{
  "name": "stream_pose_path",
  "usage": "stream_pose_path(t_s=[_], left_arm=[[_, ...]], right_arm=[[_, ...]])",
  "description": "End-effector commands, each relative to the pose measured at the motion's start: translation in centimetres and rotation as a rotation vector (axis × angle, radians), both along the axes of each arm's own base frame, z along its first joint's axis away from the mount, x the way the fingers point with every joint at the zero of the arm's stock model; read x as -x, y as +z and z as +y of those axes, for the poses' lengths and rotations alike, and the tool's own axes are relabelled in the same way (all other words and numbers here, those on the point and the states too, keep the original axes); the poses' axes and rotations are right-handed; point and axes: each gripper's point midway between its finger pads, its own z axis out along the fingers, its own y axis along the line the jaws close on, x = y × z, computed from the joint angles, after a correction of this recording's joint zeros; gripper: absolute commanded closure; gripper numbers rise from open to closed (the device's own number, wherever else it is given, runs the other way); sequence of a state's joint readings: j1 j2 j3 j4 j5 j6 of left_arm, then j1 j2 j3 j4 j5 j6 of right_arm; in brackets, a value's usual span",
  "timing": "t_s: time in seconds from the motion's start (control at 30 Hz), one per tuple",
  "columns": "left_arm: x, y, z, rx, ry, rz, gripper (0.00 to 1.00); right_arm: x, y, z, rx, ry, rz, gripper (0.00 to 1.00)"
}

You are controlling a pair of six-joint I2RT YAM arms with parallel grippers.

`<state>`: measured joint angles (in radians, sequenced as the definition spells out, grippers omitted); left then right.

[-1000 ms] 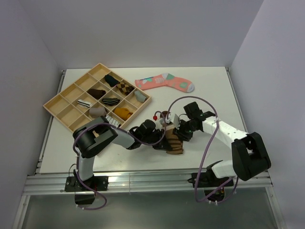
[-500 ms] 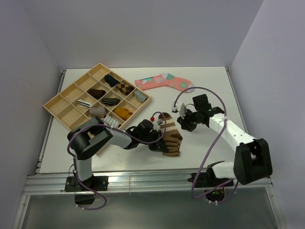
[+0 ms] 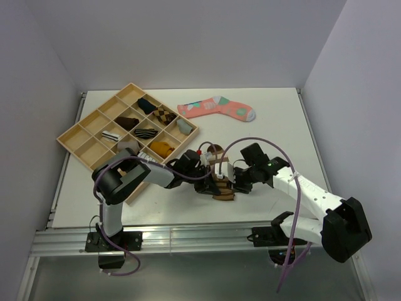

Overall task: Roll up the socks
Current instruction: Roll the sock at the center of the board.

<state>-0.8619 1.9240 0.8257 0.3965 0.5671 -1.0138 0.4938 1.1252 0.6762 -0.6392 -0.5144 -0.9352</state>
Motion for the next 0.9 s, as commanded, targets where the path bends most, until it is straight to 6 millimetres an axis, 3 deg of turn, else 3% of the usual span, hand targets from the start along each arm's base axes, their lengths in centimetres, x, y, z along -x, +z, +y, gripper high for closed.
stream_pose_path(t_s=[0.0, 0.2, 0.5, 0.87], left_arm=[[-0.2, -3.8, 1.9, -0.141, 0.034, 0.041, 1.0], [-0.5, -3.6, 1.4, -0.123, 0.036, 0.053, 1.0], [-0.4, -3.4, 1.3, -0.1, 0.035, 0.059, 1.0], [-0.3, -3.1, 1.1, -0.079, 0.036, 0.059, 1.0]], right_arm=[[2.0, -0.5, 0.4, 0.002, 0.087, 0.027, 0.58], [3.4, -1.3, 0.4, 0.035, 0.141, 0.063, 0.56], [3.8, -2.9, 1.0, 0.051, 0.136, 0.043, 0.55], [2.8, -2.8, 2.1, 0.041, 0.103, -0.041, 0.55]])
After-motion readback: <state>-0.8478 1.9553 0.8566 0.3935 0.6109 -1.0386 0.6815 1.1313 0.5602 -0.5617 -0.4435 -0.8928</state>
